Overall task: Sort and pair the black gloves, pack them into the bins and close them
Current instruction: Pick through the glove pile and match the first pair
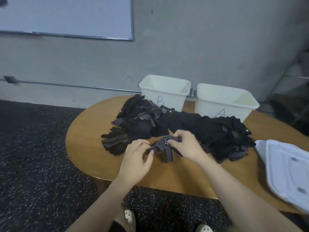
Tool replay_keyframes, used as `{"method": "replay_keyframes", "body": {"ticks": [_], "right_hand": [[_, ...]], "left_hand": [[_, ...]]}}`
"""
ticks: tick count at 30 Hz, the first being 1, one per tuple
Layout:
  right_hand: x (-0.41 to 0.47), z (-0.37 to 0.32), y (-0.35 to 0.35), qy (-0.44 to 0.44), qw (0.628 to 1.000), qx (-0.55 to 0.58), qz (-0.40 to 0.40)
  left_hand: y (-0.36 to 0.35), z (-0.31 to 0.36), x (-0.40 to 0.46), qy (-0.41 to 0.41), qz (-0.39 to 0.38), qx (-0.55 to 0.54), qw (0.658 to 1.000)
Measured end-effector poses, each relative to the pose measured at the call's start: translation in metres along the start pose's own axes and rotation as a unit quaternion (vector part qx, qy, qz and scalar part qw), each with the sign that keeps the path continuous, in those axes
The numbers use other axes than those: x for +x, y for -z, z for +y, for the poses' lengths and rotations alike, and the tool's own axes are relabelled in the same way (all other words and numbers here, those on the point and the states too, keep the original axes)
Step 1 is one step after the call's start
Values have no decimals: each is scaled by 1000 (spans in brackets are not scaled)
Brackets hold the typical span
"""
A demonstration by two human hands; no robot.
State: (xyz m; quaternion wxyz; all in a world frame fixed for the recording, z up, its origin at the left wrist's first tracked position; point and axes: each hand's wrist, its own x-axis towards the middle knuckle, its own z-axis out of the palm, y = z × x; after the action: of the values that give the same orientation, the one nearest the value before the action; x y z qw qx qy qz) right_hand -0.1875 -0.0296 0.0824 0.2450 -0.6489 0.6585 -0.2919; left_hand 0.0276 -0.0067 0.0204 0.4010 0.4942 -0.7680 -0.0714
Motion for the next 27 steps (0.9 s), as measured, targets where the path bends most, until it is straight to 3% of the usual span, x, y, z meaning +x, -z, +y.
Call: {"method": "replay_keyframes", "body": {"ticks": [6,12,16,20,23,27], "right_hand": [[-32,61,-21,-41,997,-58,-30],[-26,83,-34,33,999,-39,11],[-11,82,-41,80,992,-93,14],[2,84,-35,61,996,-56,35],[10,90,-23,30,998,-30,48],[6,85,-17,17,999,7,28]], "left_hand": [[-22,6,-45,-17,-136,1,991],[-33,-2,-14,45,-82,5,996],[-49,-16,23,114,-116,61,985],[-61,-20,42,177,-127,28,976],[-64,-19,36,171,-108,60,977],[-68,-11,36,171,-105,25,979]]}}
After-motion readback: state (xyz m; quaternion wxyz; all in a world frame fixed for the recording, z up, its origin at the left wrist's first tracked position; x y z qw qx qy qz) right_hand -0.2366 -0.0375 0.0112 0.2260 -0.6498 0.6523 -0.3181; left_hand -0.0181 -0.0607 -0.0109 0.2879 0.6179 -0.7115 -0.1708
